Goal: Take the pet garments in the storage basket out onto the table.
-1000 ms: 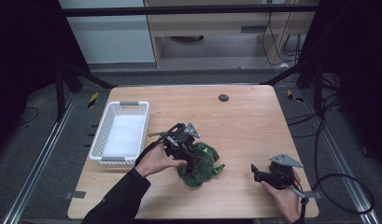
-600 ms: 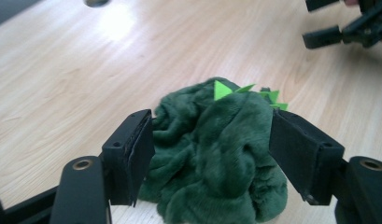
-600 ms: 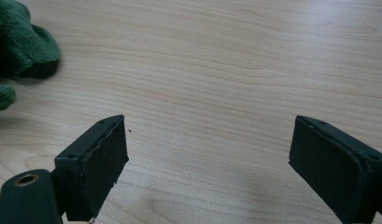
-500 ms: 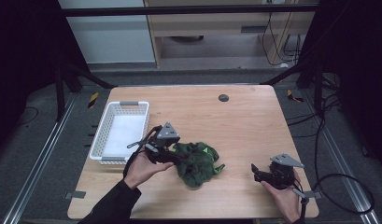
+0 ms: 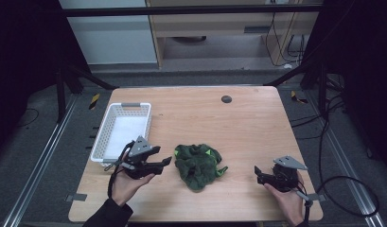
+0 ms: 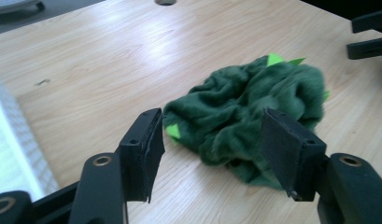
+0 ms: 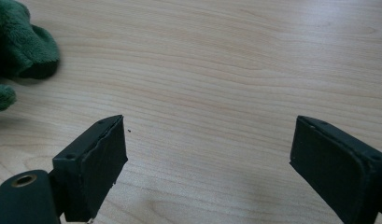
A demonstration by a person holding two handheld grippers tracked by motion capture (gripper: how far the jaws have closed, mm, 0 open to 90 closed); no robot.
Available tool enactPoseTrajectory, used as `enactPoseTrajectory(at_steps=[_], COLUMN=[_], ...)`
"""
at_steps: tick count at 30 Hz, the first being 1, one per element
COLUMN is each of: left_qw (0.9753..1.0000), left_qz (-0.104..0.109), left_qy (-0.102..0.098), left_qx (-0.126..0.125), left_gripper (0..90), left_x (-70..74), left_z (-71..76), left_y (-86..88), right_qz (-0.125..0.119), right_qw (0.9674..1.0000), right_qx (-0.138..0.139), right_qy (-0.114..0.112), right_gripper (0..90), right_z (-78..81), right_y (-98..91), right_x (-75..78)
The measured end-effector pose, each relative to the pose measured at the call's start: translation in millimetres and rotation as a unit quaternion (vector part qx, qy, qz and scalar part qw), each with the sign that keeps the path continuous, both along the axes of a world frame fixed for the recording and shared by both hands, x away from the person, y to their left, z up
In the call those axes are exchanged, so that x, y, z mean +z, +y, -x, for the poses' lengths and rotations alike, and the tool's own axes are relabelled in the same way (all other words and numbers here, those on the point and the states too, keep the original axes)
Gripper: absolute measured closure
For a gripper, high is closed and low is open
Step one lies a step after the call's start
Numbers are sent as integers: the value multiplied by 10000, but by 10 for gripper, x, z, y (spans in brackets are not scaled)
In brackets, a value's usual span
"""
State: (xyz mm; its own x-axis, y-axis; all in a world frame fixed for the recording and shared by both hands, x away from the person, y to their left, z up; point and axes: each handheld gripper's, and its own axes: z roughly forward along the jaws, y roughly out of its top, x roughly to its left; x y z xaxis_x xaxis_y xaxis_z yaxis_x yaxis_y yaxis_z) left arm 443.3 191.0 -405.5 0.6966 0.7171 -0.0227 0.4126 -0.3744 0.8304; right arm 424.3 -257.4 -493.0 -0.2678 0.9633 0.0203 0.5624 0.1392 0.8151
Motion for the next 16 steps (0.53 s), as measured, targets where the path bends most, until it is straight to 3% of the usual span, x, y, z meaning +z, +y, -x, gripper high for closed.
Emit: enactPoseTrajectory(at_steps=[16], left_qw=[9991], left_qz=[135], left_qy=[28], left_qx=[404], left_gripper=[482], left_x=[-322], left_z=[225], left_y=[322], right_qz=[-8], right_qw=[10000], right_qx=[40], right_qy=[-59], right_gripper=[105], right_z=[16], right_y=[5], right_x=[-1])
